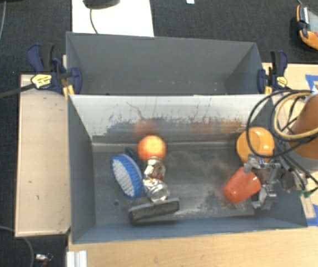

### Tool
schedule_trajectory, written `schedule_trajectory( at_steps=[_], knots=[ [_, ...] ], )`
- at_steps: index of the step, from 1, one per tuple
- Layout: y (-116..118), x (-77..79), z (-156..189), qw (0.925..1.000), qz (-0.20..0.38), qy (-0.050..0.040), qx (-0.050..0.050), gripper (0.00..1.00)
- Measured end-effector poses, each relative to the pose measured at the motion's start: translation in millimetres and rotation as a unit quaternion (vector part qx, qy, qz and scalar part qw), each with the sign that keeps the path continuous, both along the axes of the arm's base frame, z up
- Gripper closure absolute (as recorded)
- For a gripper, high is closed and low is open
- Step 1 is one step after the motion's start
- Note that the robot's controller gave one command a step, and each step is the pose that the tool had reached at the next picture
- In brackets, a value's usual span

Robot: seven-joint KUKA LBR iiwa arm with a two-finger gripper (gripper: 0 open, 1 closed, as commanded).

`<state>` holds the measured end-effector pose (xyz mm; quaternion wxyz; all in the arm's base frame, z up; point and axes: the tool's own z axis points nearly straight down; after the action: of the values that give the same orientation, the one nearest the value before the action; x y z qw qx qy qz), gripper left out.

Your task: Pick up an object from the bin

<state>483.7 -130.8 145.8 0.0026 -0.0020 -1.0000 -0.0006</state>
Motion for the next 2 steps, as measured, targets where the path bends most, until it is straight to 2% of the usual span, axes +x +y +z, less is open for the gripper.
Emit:
schedule_trajectory(
  at_steps=[1, 2],
  knots=[
    [1, 2.0, 4, 1.0, 0.003, -0.0038, -0.001, 0.0],
    [-13, -5.5, -75, 0.9997, -0.023, -0.0049, -0.001, 0.0]
  ],
)
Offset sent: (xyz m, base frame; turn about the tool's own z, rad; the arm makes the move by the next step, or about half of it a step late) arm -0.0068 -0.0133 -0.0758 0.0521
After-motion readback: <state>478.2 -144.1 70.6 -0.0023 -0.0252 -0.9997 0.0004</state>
